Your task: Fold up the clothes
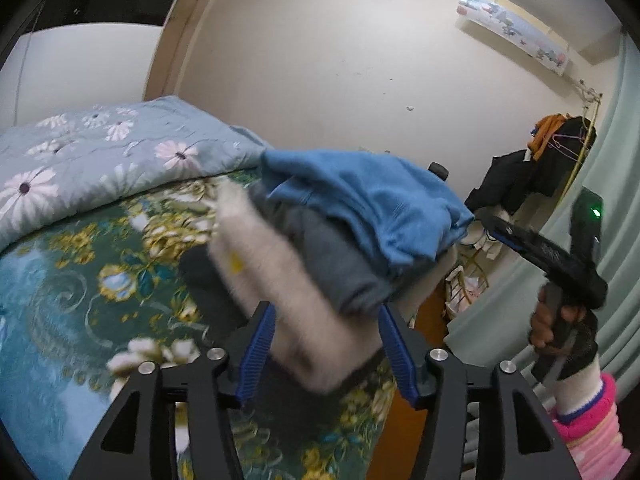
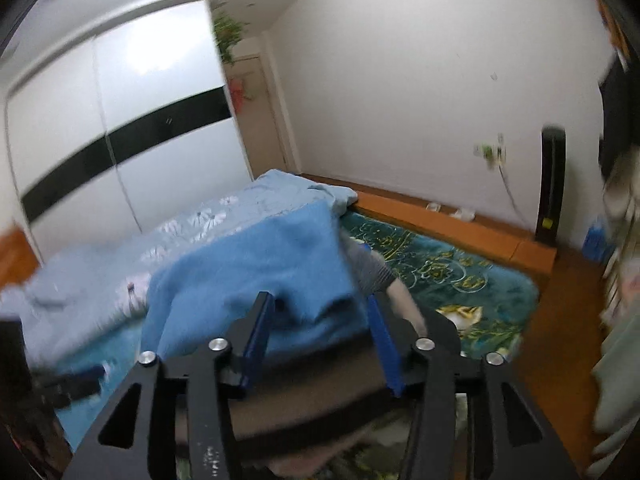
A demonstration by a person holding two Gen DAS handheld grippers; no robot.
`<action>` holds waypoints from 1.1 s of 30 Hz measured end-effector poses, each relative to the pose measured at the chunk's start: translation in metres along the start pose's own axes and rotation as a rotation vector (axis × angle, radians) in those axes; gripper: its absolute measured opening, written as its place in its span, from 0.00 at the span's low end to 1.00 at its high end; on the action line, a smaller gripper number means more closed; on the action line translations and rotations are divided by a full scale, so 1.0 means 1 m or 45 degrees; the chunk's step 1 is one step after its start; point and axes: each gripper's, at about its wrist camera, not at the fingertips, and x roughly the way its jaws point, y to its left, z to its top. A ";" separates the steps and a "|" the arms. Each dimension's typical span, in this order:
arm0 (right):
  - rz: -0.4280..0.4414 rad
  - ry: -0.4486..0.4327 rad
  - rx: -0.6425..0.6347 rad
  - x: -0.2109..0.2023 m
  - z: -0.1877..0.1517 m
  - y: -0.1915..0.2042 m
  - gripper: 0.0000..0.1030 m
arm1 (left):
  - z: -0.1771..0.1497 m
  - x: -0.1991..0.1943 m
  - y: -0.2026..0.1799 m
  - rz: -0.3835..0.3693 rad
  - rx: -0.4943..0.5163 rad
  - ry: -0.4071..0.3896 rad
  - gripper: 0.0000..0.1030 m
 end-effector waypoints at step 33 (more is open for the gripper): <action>0.069 -0.031 -0.036 -0.109 -0.186 0.125 1.00 | -0.155 -0.111 -0.032 0.474 0.219 -0.168 1.00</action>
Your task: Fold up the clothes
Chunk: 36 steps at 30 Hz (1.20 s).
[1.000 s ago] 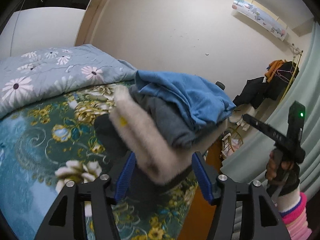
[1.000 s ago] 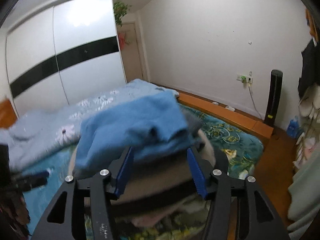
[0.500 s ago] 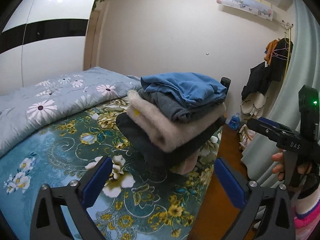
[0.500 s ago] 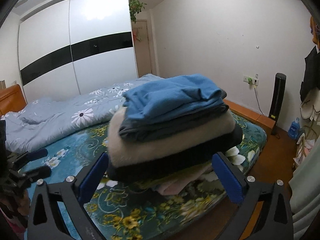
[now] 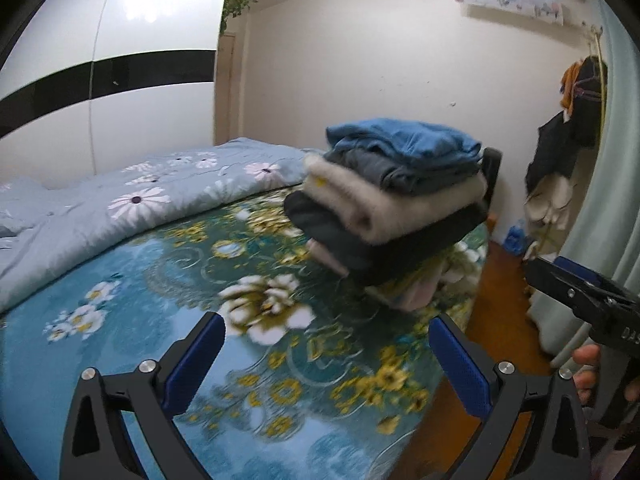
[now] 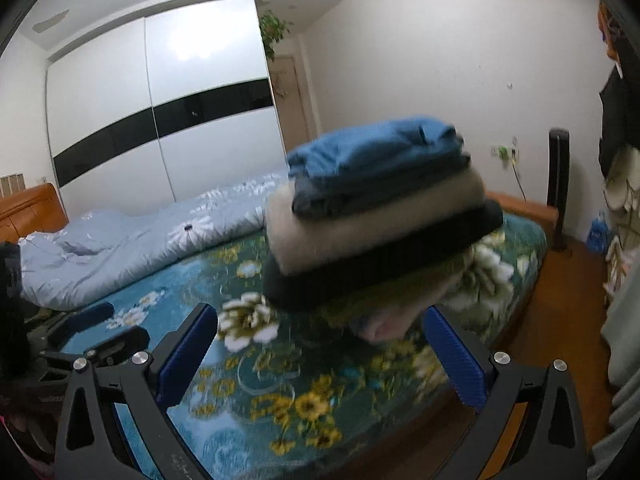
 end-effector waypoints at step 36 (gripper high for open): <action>-0.027 0.068 -0.039 -0.004 -0.025 0.005 1.00 | -0.018 0.001 -0.005 0.016 0.048 0.105 1.00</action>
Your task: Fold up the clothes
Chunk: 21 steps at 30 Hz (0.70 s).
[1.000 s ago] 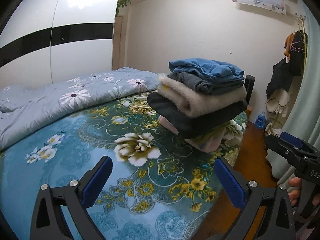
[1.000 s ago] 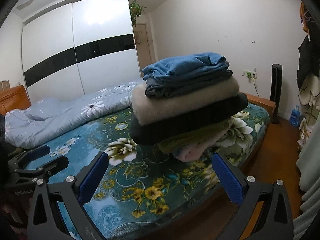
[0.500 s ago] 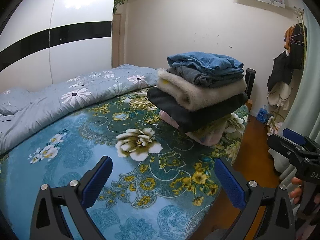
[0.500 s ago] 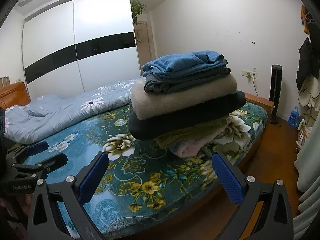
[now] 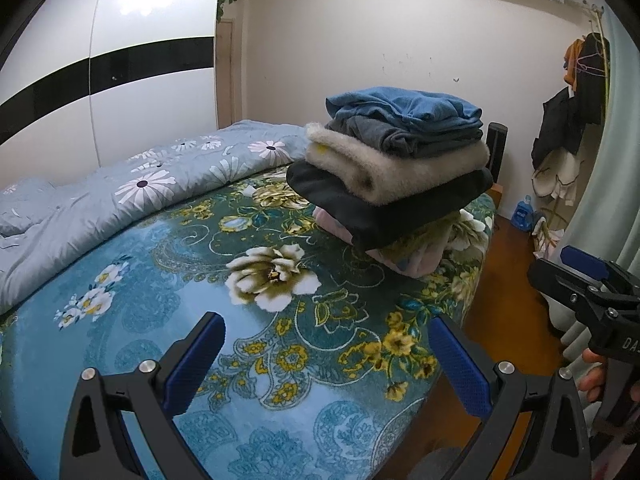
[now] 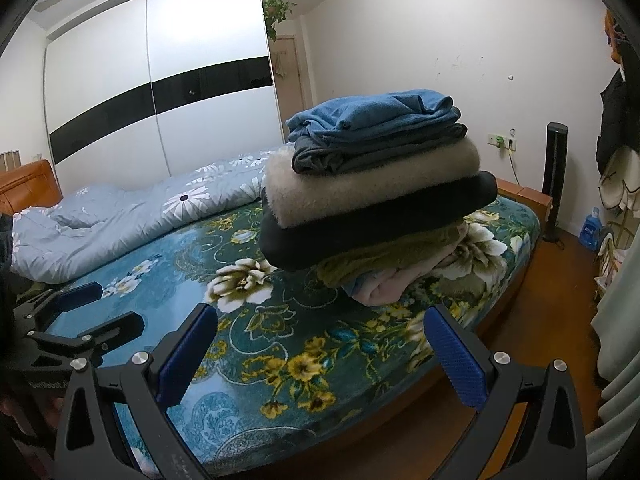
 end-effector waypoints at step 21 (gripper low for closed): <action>0.002 0.045 0.104 0.009 -0.004 -0.013 1.00 | -0.006 0.013 0.001 -0.020 -0.003 0.086 1.00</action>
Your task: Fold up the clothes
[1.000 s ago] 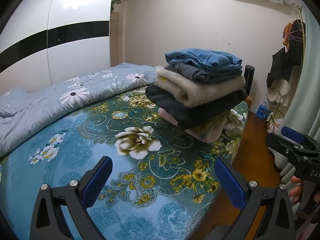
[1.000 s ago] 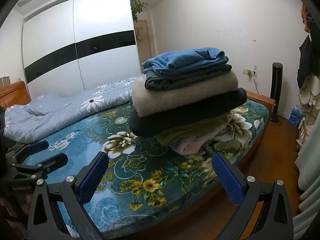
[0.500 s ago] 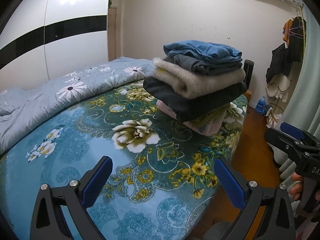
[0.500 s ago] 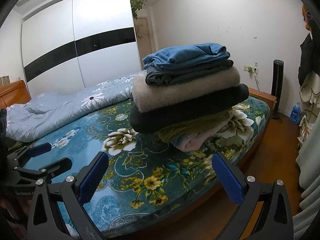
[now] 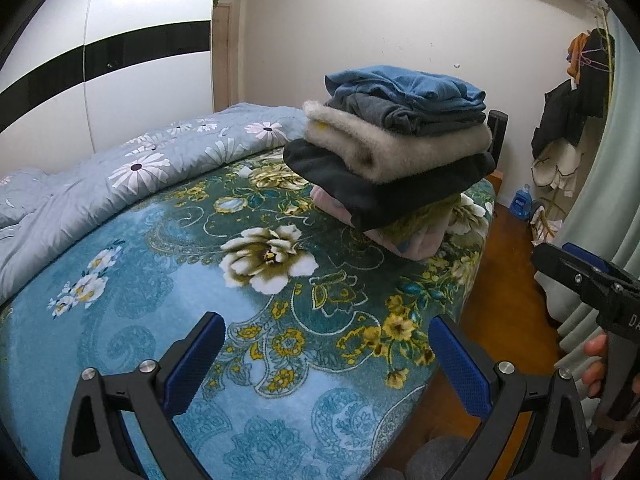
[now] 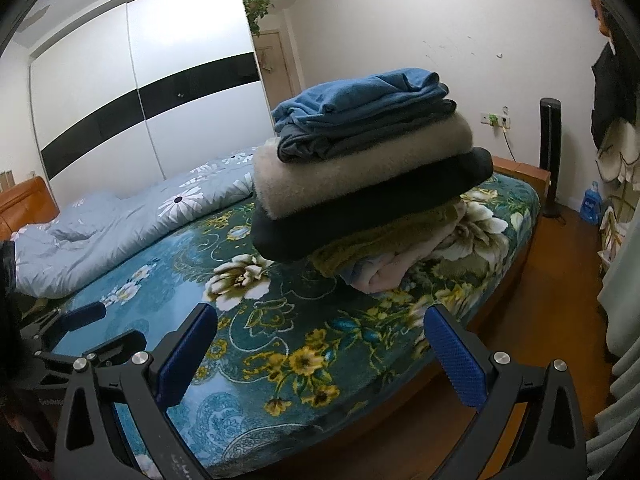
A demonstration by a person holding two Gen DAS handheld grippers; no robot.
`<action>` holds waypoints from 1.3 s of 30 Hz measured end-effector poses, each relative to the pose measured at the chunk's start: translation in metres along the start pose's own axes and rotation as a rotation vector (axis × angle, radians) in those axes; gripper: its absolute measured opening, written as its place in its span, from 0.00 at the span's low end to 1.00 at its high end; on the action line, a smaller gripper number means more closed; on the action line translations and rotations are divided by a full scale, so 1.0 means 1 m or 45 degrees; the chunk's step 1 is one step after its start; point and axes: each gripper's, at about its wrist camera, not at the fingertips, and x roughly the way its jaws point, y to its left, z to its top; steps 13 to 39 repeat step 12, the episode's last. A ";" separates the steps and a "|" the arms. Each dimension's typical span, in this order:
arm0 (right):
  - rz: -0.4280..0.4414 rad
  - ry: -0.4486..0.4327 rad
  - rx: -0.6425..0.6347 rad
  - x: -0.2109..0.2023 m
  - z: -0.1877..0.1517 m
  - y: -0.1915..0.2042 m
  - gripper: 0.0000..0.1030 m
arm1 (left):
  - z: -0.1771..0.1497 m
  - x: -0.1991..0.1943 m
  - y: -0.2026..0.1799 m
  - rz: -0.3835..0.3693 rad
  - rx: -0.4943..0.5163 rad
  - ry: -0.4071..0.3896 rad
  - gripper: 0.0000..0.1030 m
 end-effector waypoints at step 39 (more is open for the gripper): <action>-0.001 0.032 0.022 0.007 -0.005 -0.005 1.00 | -0.003 0.003 0.001 0.008 -0.018 0.031 1.00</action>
